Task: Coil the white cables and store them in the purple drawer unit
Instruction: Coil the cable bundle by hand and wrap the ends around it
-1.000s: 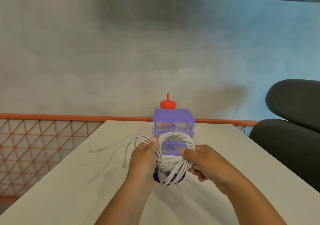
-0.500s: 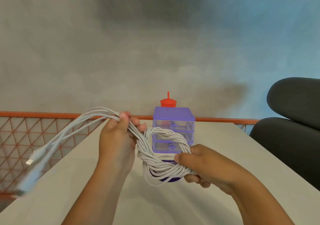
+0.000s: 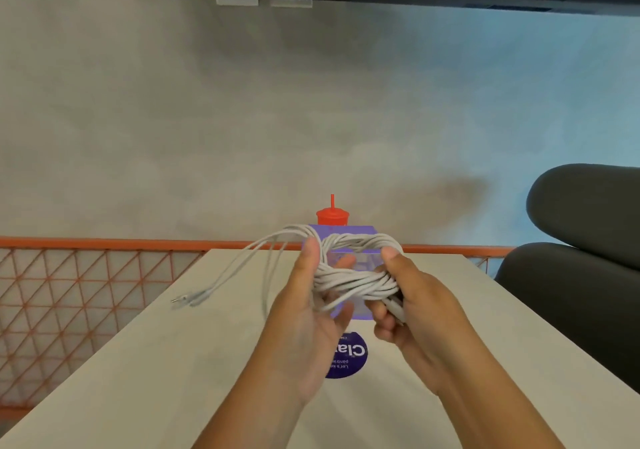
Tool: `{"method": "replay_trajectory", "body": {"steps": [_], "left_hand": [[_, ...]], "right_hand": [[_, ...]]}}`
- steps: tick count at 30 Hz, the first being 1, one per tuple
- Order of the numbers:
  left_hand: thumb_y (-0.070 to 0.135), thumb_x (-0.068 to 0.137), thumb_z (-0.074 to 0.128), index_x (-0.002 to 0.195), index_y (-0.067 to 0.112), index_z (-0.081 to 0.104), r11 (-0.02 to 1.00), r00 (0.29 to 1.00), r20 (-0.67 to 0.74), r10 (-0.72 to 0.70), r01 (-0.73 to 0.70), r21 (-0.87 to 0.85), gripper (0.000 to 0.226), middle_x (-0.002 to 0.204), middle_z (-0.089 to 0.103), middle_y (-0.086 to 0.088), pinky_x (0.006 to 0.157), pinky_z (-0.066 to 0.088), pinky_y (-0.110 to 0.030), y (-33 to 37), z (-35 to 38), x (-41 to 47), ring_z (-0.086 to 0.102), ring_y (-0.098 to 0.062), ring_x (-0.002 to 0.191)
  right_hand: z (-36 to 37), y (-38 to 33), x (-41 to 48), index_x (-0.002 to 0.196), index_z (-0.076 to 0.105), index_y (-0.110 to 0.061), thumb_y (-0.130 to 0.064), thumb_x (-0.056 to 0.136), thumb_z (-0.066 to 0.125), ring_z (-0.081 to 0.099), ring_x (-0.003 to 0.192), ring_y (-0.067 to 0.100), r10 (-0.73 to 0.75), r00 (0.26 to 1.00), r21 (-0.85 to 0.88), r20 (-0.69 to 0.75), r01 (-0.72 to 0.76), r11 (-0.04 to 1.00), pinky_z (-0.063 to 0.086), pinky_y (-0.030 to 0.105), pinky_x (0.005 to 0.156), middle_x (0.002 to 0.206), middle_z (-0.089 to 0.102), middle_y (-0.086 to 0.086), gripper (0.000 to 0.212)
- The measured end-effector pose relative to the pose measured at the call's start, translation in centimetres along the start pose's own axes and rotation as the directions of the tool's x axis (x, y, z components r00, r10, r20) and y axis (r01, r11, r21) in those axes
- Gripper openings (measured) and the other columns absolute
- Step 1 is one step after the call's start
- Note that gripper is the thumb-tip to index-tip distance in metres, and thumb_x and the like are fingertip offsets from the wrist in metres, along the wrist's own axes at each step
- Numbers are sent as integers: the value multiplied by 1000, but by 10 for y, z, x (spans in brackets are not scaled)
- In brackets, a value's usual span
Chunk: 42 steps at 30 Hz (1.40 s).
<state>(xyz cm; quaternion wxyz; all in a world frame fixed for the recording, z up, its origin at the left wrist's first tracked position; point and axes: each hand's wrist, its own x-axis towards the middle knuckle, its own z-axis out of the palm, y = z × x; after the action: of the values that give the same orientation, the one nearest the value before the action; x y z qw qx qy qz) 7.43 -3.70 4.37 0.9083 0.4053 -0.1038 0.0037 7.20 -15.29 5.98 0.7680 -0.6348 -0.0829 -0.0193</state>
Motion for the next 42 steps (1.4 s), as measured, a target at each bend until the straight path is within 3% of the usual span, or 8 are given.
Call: {"method": "replay_trajectory", "body": {"steps": [3, 6, 12, 18, 23, 28, 32, 42], "left_hand": [[59, 41, 83, 109, 9, 67, 989, 996, 59, 67, -58, -137, 85, 101, 70, -12, 62, 51, -29, 1, 6, -5, 65, -21, 81], [48, 55, 80, 73, 17, 76, 990, 989, 52, 137, -135, -42, 36, 75, 71, -3, 50, 47, -23, -3, 18, -15, 60, -13, 62], [27, 72, 50, 49, 8, 47, 978, 984, -24, 175, -176, -113, 30, 52, 52, -8, 59, 53, -29, 21, 17, -14, 56, -17, 50], [18, 62, 66, 45, 9, 48, 968, 970, 197, 143, -179, 176, 26, 46, 38, -10, 46, 44, -25, 26, 7, -15, 43, -19, 40], [33, 55, 59, 56, 13, 62, 820, 922, 372, 107, -293, 491, 21, 37, 43, -3, 44, 37, -21, 18, 9, -21, 41, -15, 37], [28, 58, 66, 76, 34, 69, 681, 911, 389, 135, -370, 632, 20, 46, 53, 1, 48, 41, -17, 27, 10, -22, 48, -8, 44], [21, 61, 72, 117, 59, 39, 713, 912, 398, 96, -342, 612, 75, 69, 66, 11, 57, 47, -17, 27, 0, -16, 61, -6, 59], [42, 92, 39, 110, 68, 19, 169, 868, 395, 301, -456, 874, 37, 107, 60, 23, 78, 49, -15, 15, -12, -8, 58, 0, 96]], "right_hand": [[13, 2, -7, 64, 63, -13, -39, 90, 46, 38, 41, 11, -54, 998, 143, -43, 60, 988, 35, 22, 43, 44, 48, 2, 41], [21, 6, -15, 73, 67, -13, -49, 79, 43, 54, 50, 8, -194, 981, 98, -8, 194, 976, 44, 21, 51, 54, 61, -3, 43], [6, -3, -14, 77, 68, -36, -53, 75, 46, 56, 86, -8, -502, 865, -378, 13, 469, 798, 40, 5, 67, 92, 63, -12, 28], [-21, -26, -17, 129, 43, -29, -26, 82, 49, 36, 121, 15, -847, 442, -882, 295, 466, -64, 32, 18, 96, 133, 39, -5, 47], [-21, -19, -11, 126, 46, -22, -28, 74, 54, 42, 124, 22, -784, 443, -889, 434, 352, -294, 27, 46, 103, 122, 62, 1, 53], [-26, -18, -14, 105, 66, -20, -49, 78, 37, 69, 73, 24, -717, 645, -964, 263, 140, -227, 23, 57, 95, 73, 70, -2, 49], [-18, -25, -13, 119, 42, -35, -67, 85, 29, 56, 105, 17, -348, 937, -997, 37, 11, -76, 37, 40, 97, 110, 62, -11, 48], [-41, -12, -1, 100, 47, -29, -43, 91, 48, 60, 81, 12, 70, 983, -954, 170, 146, 263, 50, 27, 78, 86, 64, -9, 17]]}}
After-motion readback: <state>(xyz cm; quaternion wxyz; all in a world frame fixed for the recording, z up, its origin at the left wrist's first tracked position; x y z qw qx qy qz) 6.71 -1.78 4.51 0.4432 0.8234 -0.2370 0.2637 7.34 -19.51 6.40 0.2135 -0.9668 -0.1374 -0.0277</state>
